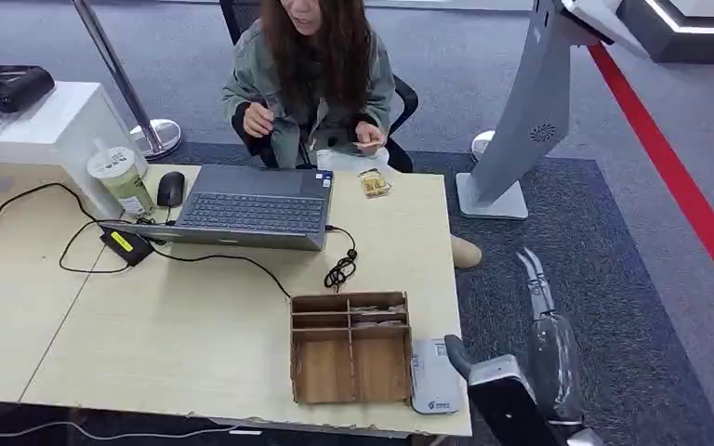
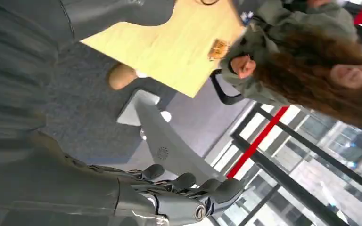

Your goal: Pass the card to the sensor for recognition and then transmit it.

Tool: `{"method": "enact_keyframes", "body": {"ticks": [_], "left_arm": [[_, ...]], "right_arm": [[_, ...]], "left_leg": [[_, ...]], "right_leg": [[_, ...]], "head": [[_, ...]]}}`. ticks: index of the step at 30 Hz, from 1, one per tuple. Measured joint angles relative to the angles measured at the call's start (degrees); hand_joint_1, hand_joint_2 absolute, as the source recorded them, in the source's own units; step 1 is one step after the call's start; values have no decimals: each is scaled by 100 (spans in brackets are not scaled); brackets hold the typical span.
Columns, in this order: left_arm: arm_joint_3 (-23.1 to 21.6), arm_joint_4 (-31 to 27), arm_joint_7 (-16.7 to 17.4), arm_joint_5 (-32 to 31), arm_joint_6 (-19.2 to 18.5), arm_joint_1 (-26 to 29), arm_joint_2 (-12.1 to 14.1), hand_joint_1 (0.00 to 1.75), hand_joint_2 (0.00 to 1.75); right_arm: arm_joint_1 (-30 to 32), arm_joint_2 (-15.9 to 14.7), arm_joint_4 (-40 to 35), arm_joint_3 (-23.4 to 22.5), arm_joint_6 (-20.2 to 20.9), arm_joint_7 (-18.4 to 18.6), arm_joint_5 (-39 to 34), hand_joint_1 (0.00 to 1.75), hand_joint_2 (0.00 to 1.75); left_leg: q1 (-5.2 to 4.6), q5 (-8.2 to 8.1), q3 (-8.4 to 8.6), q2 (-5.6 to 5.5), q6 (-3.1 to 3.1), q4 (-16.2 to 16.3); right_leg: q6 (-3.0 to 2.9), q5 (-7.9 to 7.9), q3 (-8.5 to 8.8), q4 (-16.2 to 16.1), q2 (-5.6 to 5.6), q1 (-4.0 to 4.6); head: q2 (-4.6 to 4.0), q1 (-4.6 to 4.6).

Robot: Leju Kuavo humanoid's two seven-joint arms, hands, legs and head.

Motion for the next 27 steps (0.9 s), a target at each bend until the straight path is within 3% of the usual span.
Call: {"method": "enact_keyframes", "body": {"ticks": [11, 27], "left_arm": [[26, 0, -2, -48, -39, 5, 15, 0, 175], [24, 0, -2, -79, -81, -3, 44, 0, 175]], "right_arm": [[-667, -162, -22, 74, 1156, 797, 85, 0, 175], [-995, -170, 197, 251, 1289, 848, 74, 0, 175]], "left_leg": [[0, 0, 0, 2, 0, 1], [0, 0, -1, 3, 0, 0]], "right_leg": [[-1, 2, 1, 0, 0, -1], [-1, 2, 1, 1, 0, 0]], "head": [[0, 0], [0, 0]]}}
